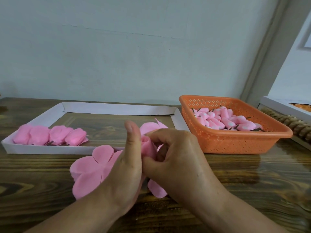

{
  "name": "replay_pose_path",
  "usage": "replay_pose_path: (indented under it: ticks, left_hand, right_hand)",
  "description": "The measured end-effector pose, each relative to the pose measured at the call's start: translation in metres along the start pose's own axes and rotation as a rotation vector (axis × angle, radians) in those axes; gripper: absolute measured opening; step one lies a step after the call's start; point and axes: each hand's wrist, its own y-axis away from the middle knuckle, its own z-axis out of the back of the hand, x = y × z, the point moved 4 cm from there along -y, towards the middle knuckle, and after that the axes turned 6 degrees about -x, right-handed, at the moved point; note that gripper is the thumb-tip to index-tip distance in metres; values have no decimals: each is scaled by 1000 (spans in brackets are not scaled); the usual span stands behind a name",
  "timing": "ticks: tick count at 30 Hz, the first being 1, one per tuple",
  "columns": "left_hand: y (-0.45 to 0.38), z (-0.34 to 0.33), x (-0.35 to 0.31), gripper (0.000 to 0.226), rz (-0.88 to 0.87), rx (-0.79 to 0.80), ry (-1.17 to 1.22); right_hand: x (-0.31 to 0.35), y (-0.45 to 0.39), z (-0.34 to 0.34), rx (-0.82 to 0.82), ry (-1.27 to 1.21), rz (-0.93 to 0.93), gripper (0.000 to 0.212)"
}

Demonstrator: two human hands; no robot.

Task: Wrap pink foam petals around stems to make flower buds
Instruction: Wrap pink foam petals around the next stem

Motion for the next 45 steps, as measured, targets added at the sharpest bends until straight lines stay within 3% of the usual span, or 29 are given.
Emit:
replay_pose_path:
  ticks: [5,11,13,17,20,22,27,30,37,45]
  left_hand:
    - [-3,3,1,81,28,-81,45]
    - [-8,12,3,76,102,-177,86]
    - [-12,14,3,69,122,-182,122]
    - [-18,26,-1,25,97,-335,15]
    - [-19,33,-1,12,71,-446,-34]
    - [-18,35,-1,19,56,-479,-75]
    - [-17,35,-2,67,45,-460,-196]
    - [-16,31,-5,56,14,-399,-240]
    - [-16,21,-10,20,87,-228,144]
    - [-16,29,-2,19,216,-381,251]
  right_hand:
    - [-2,-1,-2,12,-95,-29,9]
    - [-10,-2,-7,30,-250,-115,24]
    - [-9,-5,-1,6,-228,-103,22]
    - [-19,-22,44,-191,-259,-94,13]
    - [-34,-29,67,-316,-289,-139,5]
    - [-42,-29,68,-348,-311,-160,4]
    - [-50,-28,58,-310,-364,-158,4]
    - [-51,-26,48,-268,-392,-174,5]
    - [-48,-23,43,-318,-370,-101,11]
    - [-42,-19,37,-324,-343,-53,9]
